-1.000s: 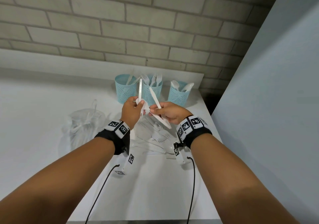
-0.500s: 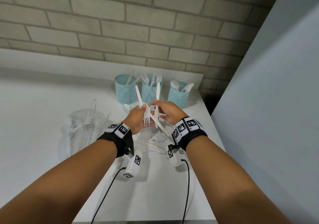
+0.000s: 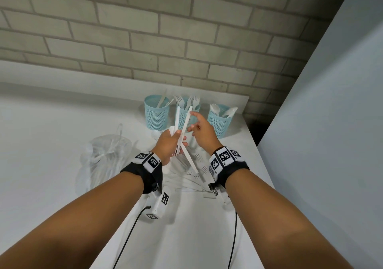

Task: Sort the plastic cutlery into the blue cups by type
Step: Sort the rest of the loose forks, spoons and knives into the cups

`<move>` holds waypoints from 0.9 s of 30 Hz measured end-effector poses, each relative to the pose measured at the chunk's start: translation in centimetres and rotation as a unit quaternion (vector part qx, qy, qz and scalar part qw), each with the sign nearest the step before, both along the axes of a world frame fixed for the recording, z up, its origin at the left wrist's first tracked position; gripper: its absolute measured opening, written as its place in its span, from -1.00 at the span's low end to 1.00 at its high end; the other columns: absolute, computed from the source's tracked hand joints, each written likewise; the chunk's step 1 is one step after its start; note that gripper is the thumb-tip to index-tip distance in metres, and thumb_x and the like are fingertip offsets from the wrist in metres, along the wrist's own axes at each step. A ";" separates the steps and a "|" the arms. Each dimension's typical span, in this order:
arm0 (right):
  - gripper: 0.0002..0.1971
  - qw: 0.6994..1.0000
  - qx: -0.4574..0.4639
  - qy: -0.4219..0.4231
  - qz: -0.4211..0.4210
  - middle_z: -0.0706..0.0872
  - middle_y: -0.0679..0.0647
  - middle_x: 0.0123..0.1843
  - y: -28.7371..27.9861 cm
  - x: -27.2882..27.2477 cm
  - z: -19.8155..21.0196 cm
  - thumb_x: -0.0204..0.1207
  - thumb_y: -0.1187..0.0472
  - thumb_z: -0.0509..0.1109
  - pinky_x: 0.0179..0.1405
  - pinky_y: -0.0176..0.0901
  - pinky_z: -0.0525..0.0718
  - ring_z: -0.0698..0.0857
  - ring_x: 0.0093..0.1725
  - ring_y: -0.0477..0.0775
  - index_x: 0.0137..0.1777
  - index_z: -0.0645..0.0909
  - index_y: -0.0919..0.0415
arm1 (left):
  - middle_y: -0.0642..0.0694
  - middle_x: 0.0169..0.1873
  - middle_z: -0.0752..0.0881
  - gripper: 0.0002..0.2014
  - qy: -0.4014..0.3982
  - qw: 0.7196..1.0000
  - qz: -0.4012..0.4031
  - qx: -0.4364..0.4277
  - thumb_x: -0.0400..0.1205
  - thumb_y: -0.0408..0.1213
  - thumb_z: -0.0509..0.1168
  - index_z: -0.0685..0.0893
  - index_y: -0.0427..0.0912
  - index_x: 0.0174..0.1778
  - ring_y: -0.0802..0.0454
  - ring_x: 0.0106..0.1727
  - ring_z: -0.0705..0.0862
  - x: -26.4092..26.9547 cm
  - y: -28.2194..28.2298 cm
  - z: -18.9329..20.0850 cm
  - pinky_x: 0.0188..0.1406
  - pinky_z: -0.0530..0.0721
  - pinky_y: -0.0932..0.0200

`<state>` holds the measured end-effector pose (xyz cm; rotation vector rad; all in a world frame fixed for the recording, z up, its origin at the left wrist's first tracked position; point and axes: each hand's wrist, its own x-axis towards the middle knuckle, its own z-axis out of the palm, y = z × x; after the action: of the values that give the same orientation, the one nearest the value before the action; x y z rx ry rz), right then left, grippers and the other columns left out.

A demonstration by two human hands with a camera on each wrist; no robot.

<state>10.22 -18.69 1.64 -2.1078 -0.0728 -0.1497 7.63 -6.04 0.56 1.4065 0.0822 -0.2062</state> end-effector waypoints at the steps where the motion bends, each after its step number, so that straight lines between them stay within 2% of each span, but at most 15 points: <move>1: -0.50 0.998 -0.053 -0.022 0.025 0.61 0.16 -0.10 -0.1 0.0 -0.1 0.57 0.51 0.15 -0.11 -0.25 0.54 0.59 -0.10 0.03 0.45 0.46 0.08 | -0.07 -0.22 0.65 -0.78 0.003 1.000 0.005 -0.006 0.76 -0.20 0.06 0.51 -0.18 0.21 0.07 -0.28 0.67 0.1 0.3 0.1 -0.54 0.65 0.31; 3: -0.53 0.985 -0.151 -0.051 0.062 0.54 0.16 0.02 0.2 0.1 -0.2 0.56 0.48 0.23 -0.01 -0.32 0.45 0.52 -0.05 0.00 0.41 0.54 0.10 | -0.08 -0.22 0.67 -0.77 0.009 1.000 0.003 -0.022 0.76 -0.20 0.05 0.52 -0.20 0.19 0.06 -0.26 0.67 0.2 0.8 0.4 -0.41 0.66 0.26; 5: -0.63 0.976 -0.198 -0.066 0.070 0.42 0.11 0.02 0.7 0.3 -0.2 0.55 0.38 0.33 0.01 -0.38 0.37 0.45 -0.05 -0.04 0.34 0.61 0.12 | -0.10 -0.20 0.70 -0.76 0.011 0.999 -0.003 -0.044 0.77 -0.20 0.02 0.53 -0.22 0.16 0.06 -0.28 0.70 0.2 1.2 0.6 -0.35 0.69 0.23; 7: -0.71 0.972 -0.211 -0.092 0.055 0.34 0.06 -0.03 1.1 1.0 0.1 0.55 0.36 0.35 0.00 -0.34 0.42 0.42 -0.07 -0.04 0.24 0.69 0.18 | -0.17 -0.18 0.72 -0.75 0.013 0.997 0.004 -0.082 0.78 -0.19 -0.01 0.53 -0.24 0.06 0.04 -0.36 0.76 0.3 1.7 0.8 -0.36 0.74 0.21; 9: -0.75 0.969 -0.215 -0.121 0.033 0.32 0.06 -0.04 1.2 2.0 0.5 0.53 0.37 0.37 0.09 -0.23 0.53 0.44 -0.07 0.01 0.18 0.73 0.21 | -0.25 -0.15 0.71 -0.74 0.025 0.991 0.036 -0.127 0.78 -0.17 -0.02 0.50 -0.22 -0.05 -0.02 -0.40 0.78 0.5 2.4 0.9 -0.33 0.76 0.16; 12: -0.85 0.980 -0.139 -0.139 0.015 0.32 0.06 -0.07 1.5 3.9 1.5 0.49 0.36 0.43 0.18 -0.12 0.59 0.53 -0.05 0.18 0.02 0.76 0.34 | -0.26 -0.16 0.69 -0.73 0.030 0.985 0.086 -0.147 0.78 -0.15 -0.04 0.47 -0.18 -0.10 -0.11 -0.27 0.74 0.7 3.5 1.1 -0.24 0.74 0.07; 14: -0.89 0.987 -0.078 -0.141 -0.001 0.34 0.04 -0.13 1.8 5.1 2.7 0.51 0.29 0.43 0.04 -0.18 0.52 0.51 -0.16 0.01 -0.16 0.76 0.32 | -0.23 -0.18 0.67 -0.74 0.021 0.983 0.103 -0.147 0.78 -0.14 -0.04 0.46 -0.16 -0.10 -0.11 -0.21 0.71 0.9 4.3 1.2 -0.15 0.69 0.05; 16: -0.73 0.986 -0.048 -0.156 -0.027 0.47 0.06 -0.25 2.4 6.3 3.9 0.56 0.21 0.39 -0.13 -0.24 0.41 0.47 -0.30 -0.12 -0.40 0.65 0.12 | -0.20 -0.20 0.62 -0.78 0.009 0.984 0.104 -0.146 0.78 -0.16 -0.03 0.44 -0.17 -0.05 -0.08 -0.20 0.68 1.1 4.8 1.2 -0.14 0.70 0.05; 17: -0.71 0.987 -0.013 -0.154 -0.041 0.56 0.11 -0.30 2.9 6.9 4.5 0.58 0.18 0.36 -0.18 -0.20 0.44 0.52 -0.32 -0.08 -0.40 0.63 0.13 | -0.18 -0.21 0.58 -0.80 0.004 0.984 0.099 -0.146 0.78 -0.18 -0.03 0.43 -0.18 0.02 -0.06 -0.21 0.66 1.2 5.1 1.2 -0.19 0.72 0.08; 18: -0.74 0.987 0.040 -0.148 -0.052 0.63 0.14 -0.31 3.5 7.2 5.2 0.60 0.17 0.33 -0.22 -0.15 0.55 0.58 -0.32 -0.03 -0.31 0.65 0.22 | -0.17 -0.22 0.54 -0.82 0.002 0.985 0.092 -0.149 0.78 -0.19 -0.02 0.41 -0.20 0.09 -0.04 -0.22 0.64 1.2 5.3 1.3 -0.26 0.75 0.13; 20: -0.83 0.979 0.151 -0.130 -0.054 0.66 0.08 -0.34 4.8 8.2 5.8 0.63 0.21 0.29 -0.26 -0.28 0.68 0.63 -0.34 -0.03 -0.10 0.63 0.28 | -0.14 -0.27 0.47 -0.81 0.005 0.983 0.073 -0.169 0.78 -0.21 -0.02 0.35 -0.23 0.21 0.01 -0.29 0.56 1.4 5.5 1.4 -0.33 0.76 0.20; 21: -0.87 0.974 0.182 -0.122 -0.049 0.64 0.04 -0.35 5.5 8.6 6.0 0.64 0.23 0.27 -0.28 -0.35 0.69 0.63 -0.35 -0.07 -0.07 0.60 0.27 | -0.12 -0.29 0.45 -0.79 0.013 0.981 0.063 -0.185 0.78 -0.21 -0.02 0.33 -0.23 0.25 0.02 -0.32 0.52 1.5 5.7 1.4 -0.31 0.74 0.17; 23: -0.87 0.974 0.192 -0.110 -0.038 0.65 0.04 -0.32 6.6 9.5 6.0 0.65 0.26 0.24 -0.31 -0.41 0.69 0.64 -0.35 -0.10 -0.04 0.58 0.29 | -0.10 -0.32 0.44 -0.77 0.038 0.975 0.051 -0.212 0.78 -0.21 -0.01 0.33 -0.21 0.30 0.04 -0.36 0.47 1.9 6.0 1.3 -0.24 0.65 0.11; 25: -0.82 0.980 0.176 -0.086 -0.034 0.69 0.15 -0.20 7.5 10.3 5.8 0.66 0.26 0.24 -0.33 -0.44 0.70 0.64 -0.36 -0.11 0.05 0.61 0.38 | -0.10 -0.33 0.45 -0.79 0.066 0.970 0.047 -0.230 0.78 -0.25 -0.01 0.37 -0.18 0.30 0.03 -0.38 0.46 2.2 6.4 1.1 -0.25 0.60 0.09; 27: -0.75 0.989 0.140 -0.045 -0.033 0.72 0.26 -0.07 8.1 11.2 5.3 0.66 0.24 0.23 -0.19 -0.32 0.75 0.64 -0.37 -0.10 0.14 0.60 0.43 | -0.11 -0.33 0.46 -0.79 0.080 0.965 0.039 -0.245 0.76 -0.32 0.00 0.41 -0.18 0.28 0.03 -0.38 0.47 2.4 6.8 1.0 -0.26 0.60 0.10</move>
<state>21.44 -10.55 6.91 -1.8228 -0.0334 -0.2799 10.00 0.77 1.59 0.8902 0.2063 -0.2551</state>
